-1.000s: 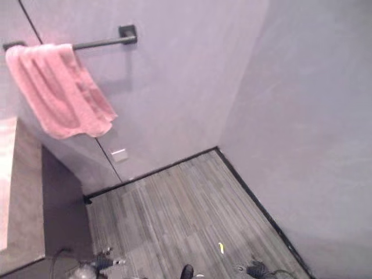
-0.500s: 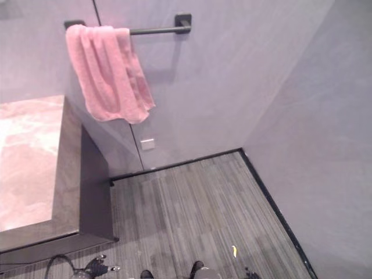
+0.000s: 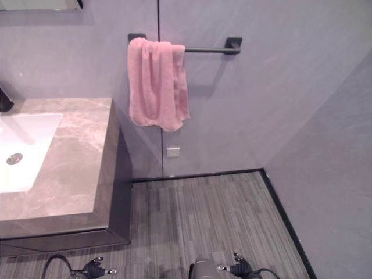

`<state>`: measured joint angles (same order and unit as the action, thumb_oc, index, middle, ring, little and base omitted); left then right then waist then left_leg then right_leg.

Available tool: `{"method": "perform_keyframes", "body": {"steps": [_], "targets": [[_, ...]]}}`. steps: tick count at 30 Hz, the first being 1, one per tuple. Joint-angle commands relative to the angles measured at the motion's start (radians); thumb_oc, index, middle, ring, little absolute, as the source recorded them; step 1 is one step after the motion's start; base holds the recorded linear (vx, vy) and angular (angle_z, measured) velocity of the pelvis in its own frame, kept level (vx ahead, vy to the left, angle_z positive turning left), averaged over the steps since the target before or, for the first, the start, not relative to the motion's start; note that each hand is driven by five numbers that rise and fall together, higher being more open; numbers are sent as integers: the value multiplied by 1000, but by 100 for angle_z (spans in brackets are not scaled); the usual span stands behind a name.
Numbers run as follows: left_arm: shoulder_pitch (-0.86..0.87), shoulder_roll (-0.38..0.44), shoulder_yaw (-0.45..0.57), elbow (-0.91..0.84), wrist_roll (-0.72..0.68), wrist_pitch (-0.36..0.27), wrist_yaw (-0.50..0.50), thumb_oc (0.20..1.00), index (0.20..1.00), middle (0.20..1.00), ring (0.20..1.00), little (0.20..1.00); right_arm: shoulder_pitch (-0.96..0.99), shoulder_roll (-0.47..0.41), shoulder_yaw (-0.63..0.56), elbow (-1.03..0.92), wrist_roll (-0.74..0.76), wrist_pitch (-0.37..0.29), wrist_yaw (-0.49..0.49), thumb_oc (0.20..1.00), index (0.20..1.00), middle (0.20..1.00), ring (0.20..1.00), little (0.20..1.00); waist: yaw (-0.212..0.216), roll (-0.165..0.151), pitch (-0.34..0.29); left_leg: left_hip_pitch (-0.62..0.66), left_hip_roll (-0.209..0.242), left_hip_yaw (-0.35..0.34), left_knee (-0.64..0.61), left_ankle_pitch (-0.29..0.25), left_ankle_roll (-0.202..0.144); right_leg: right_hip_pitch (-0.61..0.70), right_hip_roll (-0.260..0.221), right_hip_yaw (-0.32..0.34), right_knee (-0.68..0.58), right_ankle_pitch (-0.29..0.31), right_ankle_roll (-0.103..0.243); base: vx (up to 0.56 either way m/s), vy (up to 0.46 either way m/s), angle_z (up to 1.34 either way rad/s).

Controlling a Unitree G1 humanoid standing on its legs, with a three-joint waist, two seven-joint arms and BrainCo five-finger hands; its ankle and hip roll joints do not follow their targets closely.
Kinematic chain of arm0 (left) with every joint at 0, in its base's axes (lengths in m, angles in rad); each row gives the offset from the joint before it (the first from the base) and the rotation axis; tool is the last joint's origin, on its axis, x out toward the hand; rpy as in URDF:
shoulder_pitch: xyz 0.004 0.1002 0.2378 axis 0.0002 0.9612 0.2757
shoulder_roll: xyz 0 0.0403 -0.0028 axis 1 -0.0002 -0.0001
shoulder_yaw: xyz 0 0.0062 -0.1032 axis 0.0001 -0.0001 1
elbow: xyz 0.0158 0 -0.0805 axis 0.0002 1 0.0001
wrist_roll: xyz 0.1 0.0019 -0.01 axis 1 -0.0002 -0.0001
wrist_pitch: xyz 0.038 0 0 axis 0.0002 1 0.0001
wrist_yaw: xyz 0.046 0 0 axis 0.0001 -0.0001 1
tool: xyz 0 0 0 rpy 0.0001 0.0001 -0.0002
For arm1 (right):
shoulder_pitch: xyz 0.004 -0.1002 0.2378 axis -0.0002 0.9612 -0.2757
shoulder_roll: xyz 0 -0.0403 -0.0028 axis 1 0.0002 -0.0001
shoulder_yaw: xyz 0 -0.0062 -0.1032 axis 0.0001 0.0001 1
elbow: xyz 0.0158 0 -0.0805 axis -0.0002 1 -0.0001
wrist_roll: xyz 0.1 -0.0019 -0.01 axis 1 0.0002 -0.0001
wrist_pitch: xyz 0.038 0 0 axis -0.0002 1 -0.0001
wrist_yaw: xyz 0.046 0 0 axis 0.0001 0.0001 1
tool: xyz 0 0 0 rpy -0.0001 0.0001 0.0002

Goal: Put brush and paste in cup on sink, flatten towel.

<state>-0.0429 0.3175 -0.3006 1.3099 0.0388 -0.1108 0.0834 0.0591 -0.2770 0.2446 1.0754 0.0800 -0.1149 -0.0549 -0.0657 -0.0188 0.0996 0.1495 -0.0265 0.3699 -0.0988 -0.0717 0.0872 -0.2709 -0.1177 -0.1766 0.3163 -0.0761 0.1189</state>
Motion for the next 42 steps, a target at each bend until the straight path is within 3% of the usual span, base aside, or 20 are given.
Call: {"method": "perform_keyframes", "body": {"steps": [1, 9, 11, 12, 14, 19, 22, 23, 24, 25, 26, 27, 29, 31, 33, 39, 40, 42], "targets": [[-20, -3, 20, 15, 17, -18, 16, 1000, 1000, 1000, 1000, 1000, 28, -7, 9, -25, -20, -14, -8, 1000, 1000, 1000, 1000, 1000, -20, -2, 9, 9, -17, 5, 12, -47, -15, 94, -6, 66, -213, 222, 37, 177, -27, -3], [-4, -14, 42, 27, 3, -20, 18, 1000, 1000, 1000, 1000, 1000, 17, -15, 21, -12, -63, -3, 2, 1000, 1000, 1000, 1000, 1000, -1, -11, -11, 55, -13, -15, 50, -92, -26, 124, -40, 55, -308, 293, 58, 207, -98, 2], [-1, -14, 46, 29, 1, -20, 17, 1000, 1000, 1000, 1000, 1000, 12, -15, 23, -7, -64, -3, 4, 1000, 1000, 1000, 1000, 1000, 3, -12, -15, 59, -7, -20, 53, -90, -32, 123, -35, 67, -299, 284, 54, 237, -230, 5], [6, -10, 51, 31, -3, -16, 16, 1000, 1000, 1000, 1000, 1000, 6, -17, 31, -14, -60, -5, 6, 1000, 1000, 1000, 1000, 1000, 14, -20, -25, 69, 9, -22, 54, -81, -43, 110, -6, 106, -261, 245, 33, 256, -294, 1], [5, -9, 53, 38, 1, -15, 19, 1000, 1000, 1000, 1000, 1000, -1, -27, 43, -26, -63, -8, 8, 1000, 1000, 1000, 1000, 1000, 14, -22, -37, 83, 47, -35, 77, -71, -67, 130, 29, 95, -242, 178, 10, 356, -423, -10], [-7, -1, 60, 38, -17, -14, 23, 1000, 1000, 1000, 1000, 1000, -11, -75, 56, -39, -105, -10, -9, 1000, 1000, 1000, 1000, 1000, 11, -22, -42, 33, 105, -87, 200, -5, -108, 144, 78, 89, -202, 108, -45, 238, -335, 21], [-29, 12, 63, 23, -21, -13, 28, 1000, 1000, 1000, 1000, 1000, -12, -114, 46, -32, -102, -9, -13, 1000, 1000, 1000, 1000, 1000, 10, -39, -32, -26, 161, -106, 354, 119, -149, 183, 116, 71, -201, 52, -106, 228, -354, 31], [-29, 12, 63, 23, -21, -13, 28, 1000, 1000, 1000, 1000, 1000, -12, -114, 46, -32, -102, -9, -13, 1000, 1000, 1000, 1000, 1000, 8, -38, -32, -30, 164, -109, 360, 117, -151, 183, 118, 70, -201, 51, -107, 194, -328, 9], [-42, 19, 61, 17, -31, -13, 32, 1000, 1000, 1000, 1000, 1000, -7, -119, 31, -5, -91, -9, -21, 1000, 1000, 1000, 1000, 1000, 16, -56, -10, -110, 170, -118, 498, 152, -152, 212, 115, 59, -211, 50, -129, 137, -242, 0], [-50, 23, 63, 14, -36, -11, 34, 1000, 1000, 1000, 1000, 1000, -5, -118, 28, 15, -90, -8, -24, 1000, 1000, 1000, 1000, 1000, 9, -61, -3, -131, 180, -99, 540, 145, -149, 229, 115, 44, -221, 45, -135, 138, -236, 10], [-50, 23, 63, 14, -36, -11, 34, 1000, 1000, 1000, 1000, 1000, -5, -118, 28, 15, -90, -8, -24, 1000, 1000, 1000, 1000, 1000, 9, -61, -3, -131, 180, -99, 540, 145, -149, 229, 115, 44, -221, 45, -135, 145, -134, 23], [-62, 23, 67, 7, -46, -11, 36, 1000, 1000, 1000, 1000, 1000, 1, -118, 24, 78, -96, 1, -26, 1000, 1000, 1000, 1000, 1000, 11, -72, 8, -186, 142, -86, 498, 100, -140, 255, 96, 26, -250, 48, -125, 165, -64, 25], [-66, 18, 64, 3, -42, -12, 40, 1000, 1000, 1000, 1000, 1000, 2, -122, 17, 131, -105, 10, -35, 1000, 1000, 1000, 1000, 1000, -8, -69, 13, -224, 128, -50, 344, 51, -140, 275, 72, -3, -282, 48, -97, 182, -11, 40], [-67, 15, 57, 4, -35, -13, 42, 1000, 1000, 1000, 1000, 1000, -1, -127, 10, 156, -112, 16, -45, 1000, 1000, 1000, 1000, 1000, -18, -60, 12, -234, 127, -31, 166, 92, -152, 280, 59, -17, -296, 48, -85, 145, 89, 99], [-68, 16, 51, 2, -25, -12, 45, 1000, 1000, 1000, 1000, 1000, -10, -137, 2, 172, -114, 16, -57, 1000, 1000, 1000, 1000, 1000, -26, -47, 12, -246, 151, -29, 28, 182, -174, 285, 58, -26, -298, 43, -84, 157, 99, 28], [-40, 18, 68, 16, -24, -13, 34, 1000, 1000, 1000, 1000, 1000, -18, -118, -11, 183, -100, 16, -47, 1000, 1000, 1000, 1000, 1000, -17, -28, -17, -211, 129, -44, 81, 135, -156, 341, 24, 6, -283, 21, -60, 322, 257, -59], [-24, 13, 75, 11, -30, -17, 28, 1000, 1000, 1000, 1000, 1000, -12, -101, -25, 177, -85, 17, -43, 1000, 1000, 1000, 1000, 1000, -7, -26, -21, -205, 107, -30, 115, 89, -135, 353, -7, 28, -285, 37, -40, 271, 354, -21], [-13, 7, 73, 15, -25, -19, 28, 1000, 1000, 1000, 1000, 1000, -8, -77, -17, 163, -89, 16, -37, 1000, 1000, 1000, 1000, 1000, -2, -21, -27, -201, 82, -16, 131, 55, -112, 353, -36, 42, -277, 58, -21, 256, 365, -13]]}}
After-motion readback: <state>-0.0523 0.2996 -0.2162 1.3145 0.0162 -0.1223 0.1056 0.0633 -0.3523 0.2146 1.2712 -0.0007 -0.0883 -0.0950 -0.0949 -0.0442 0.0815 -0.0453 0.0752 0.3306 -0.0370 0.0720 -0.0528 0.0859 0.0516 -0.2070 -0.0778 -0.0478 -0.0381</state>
